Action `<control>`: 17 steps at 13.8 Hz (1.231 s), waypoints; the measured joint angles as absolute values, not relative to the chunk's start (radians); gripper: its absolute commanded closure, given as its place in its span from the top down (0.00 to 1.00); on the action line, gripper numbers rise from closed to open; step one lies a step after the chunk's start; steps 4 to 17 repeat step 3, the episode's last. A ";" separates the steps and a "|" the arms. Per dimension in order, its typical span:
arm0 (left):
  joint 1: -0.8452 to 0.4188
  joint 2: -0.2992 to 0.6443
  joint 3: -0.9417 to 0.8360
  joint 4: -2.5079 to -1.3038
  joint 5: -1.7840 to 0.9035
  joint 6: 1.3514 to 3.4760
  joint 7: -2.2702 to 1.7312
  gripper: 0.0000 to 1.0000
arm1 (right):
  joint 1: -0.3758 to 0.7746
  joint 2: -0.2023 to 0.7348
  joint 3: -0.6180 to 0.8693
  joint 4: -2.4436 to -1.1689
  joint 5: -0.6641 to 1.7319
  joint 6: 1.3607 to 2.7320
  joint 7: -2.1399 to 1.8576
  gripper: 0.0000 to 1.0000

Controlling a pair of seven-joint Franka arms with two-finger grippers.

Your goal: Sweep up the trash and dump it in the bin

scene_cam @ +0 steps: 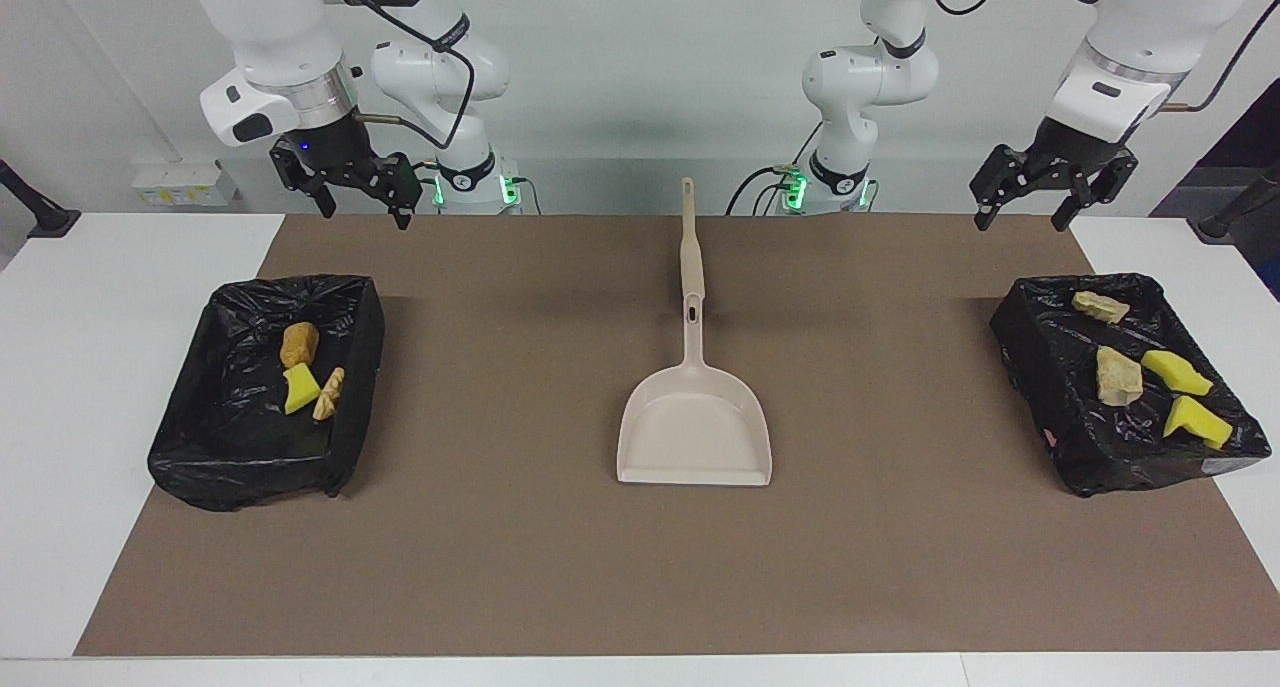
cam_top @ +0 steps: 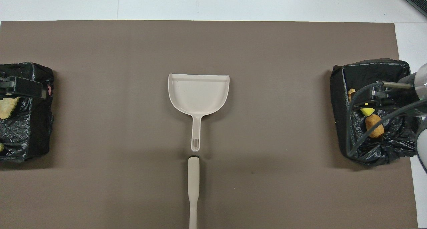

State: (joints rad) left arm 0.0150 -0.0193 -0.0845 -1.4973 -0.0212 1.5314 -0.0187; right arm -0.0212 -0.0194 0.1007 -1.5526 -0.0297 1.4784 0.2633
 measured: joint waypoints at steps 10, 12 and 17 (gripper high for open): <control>0.017 -0.022 -0.086 -1.497 -0.026 1.530 -0.019 1.00 | -0.021 -0.019 0.101 -1.553 -0.030 1.478 0.263 1.00; 0.017 -0.022 -0.086 -1.497 -0.026 1.530 -0.019 1.00 | -0.021 -0.019 0.101 -1.553 -0.030 1.478 0.263 1.00; 0.017 -0.022 -0.086 -1.497 -0.026 1.530 -0.019 1.00 | -0.021 -0.019 0.101 -1.553 -0.030 1.478 0.263 1.00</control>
